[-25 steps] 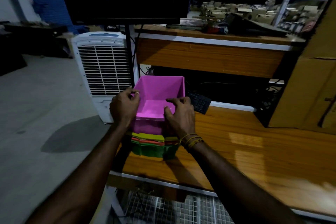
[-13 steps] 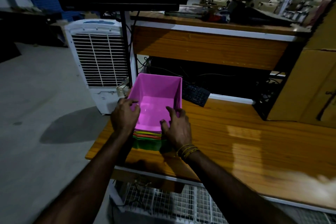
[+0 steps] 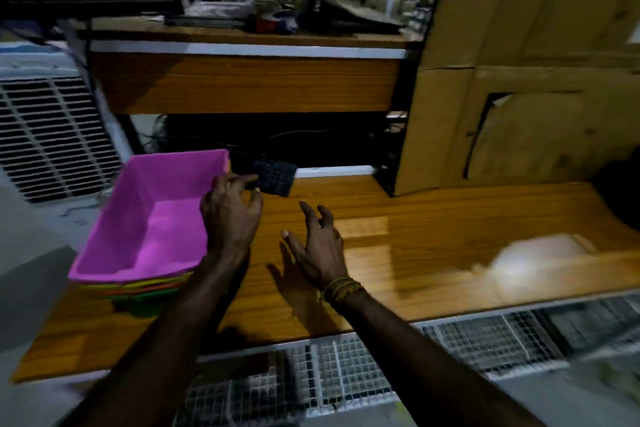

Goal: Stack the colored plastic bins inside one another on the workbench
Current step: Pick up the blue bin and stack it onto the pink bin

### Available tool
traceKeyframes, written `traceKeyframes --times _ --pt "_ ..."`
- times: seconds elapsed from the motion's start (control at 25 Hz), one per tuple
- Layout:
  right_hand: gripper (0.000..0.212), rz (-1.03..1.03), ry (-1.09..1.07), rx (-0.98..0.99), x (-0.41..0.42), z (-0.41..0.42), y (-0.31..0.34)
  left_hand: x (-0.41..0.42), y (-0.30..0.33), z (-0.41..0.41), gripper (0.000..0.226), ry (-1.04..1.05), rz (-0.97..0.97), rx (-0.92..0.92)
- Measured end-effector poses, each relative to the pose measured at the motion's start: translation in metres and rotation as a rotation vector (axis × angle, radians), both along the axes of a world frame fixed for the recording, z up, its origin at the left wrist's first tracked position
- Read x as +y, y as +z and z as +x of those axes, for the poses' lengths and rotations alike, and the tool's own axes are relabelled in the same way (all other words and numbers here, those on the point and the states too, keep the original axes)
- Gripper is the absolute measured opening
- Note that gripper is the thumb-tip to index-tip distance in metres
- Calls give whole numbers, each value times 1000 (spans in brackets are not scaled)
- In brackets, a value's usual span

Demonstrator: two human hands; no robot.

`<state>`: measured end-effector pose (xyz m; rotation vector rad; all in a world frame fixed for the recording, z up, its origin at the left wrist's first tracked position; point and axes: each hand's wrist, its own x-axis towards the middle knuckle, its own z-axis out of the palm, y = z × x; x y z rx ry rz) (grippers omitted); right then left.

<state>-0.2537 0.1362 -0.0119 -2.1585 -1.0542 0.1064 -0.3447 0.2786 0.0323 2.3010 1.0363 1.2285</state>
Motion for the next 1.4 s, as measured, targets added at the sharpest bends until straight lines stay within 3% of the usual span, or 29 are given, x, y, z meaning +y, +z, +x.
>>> traceKeyframes --times 0.12,0.36,0.8,1.4 --pt "66 28 -169 8 -66 56 -1 -61 -10 75 29 -177 -34 1" --pt "68 42 -481 65 -216 170 -12 -210 -50 214 34 -427 -99 171" --pt "68 42 -810 82 -467 328 -34 -434 -70 399 38 -736 -198 334" --pt "66 -3 -1026 -34 -567 498 -16 -553 -63 596 47 -957 -159 351"
